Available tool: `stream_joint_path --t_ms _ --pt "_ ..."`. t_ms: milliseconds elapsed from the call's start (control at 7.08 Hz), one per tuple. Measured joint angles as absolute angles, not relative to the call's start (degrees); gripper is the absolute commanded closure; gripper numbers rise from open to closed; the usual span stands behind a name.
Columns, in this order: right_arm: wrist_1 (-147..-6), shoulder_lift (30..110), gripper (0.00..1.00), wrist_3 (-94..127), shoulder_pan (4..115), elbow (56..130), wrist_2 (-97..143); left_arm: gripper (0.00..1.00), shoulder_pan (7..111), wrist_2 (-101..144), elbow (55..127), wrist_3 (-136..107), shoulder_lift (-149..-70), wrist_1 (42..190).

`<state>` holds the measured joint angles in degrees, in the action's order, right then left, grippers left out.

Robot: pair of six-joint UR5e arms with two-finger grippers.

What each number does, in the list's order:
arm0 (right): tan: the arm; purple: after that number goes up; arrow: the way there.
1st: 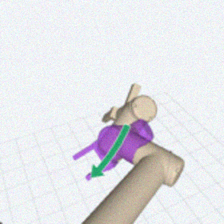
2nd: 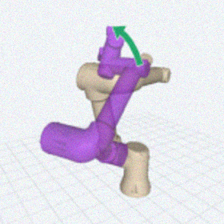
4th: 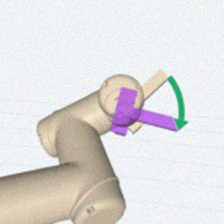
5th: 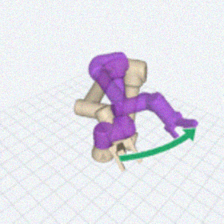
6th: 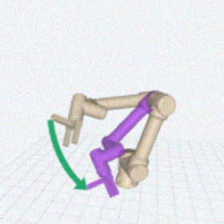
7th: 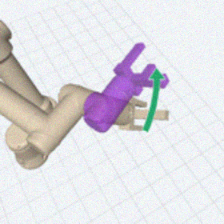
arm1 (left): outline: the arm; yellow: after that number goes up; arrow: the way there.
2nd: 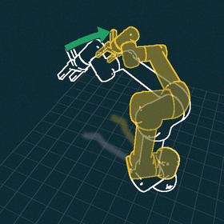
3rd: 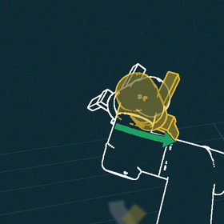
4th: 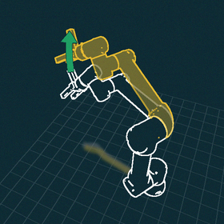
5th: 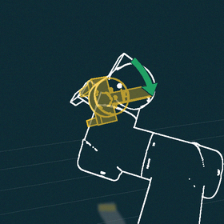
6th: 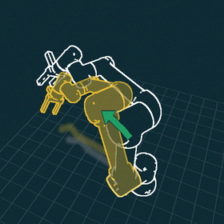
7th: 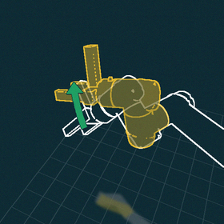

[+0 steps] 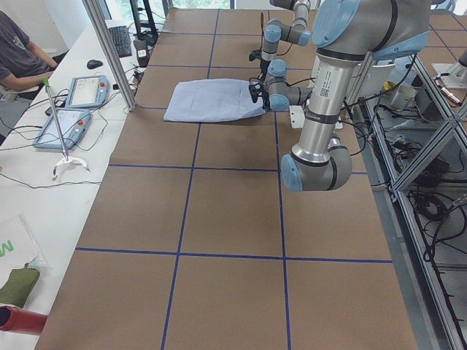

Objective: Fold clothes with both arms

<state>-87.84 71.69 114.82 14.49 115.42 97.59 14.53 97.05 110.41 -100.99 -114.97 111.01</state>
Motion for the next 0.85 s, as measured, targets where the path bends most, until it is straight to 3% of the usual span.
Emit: stream_joint_path --t_ms 848 --pt "-87.5 75.3 1.0 110.2 13.7 127.3 112.4 1.0 11.6 101.2 130.0 -101.1 -115.0 86.8"
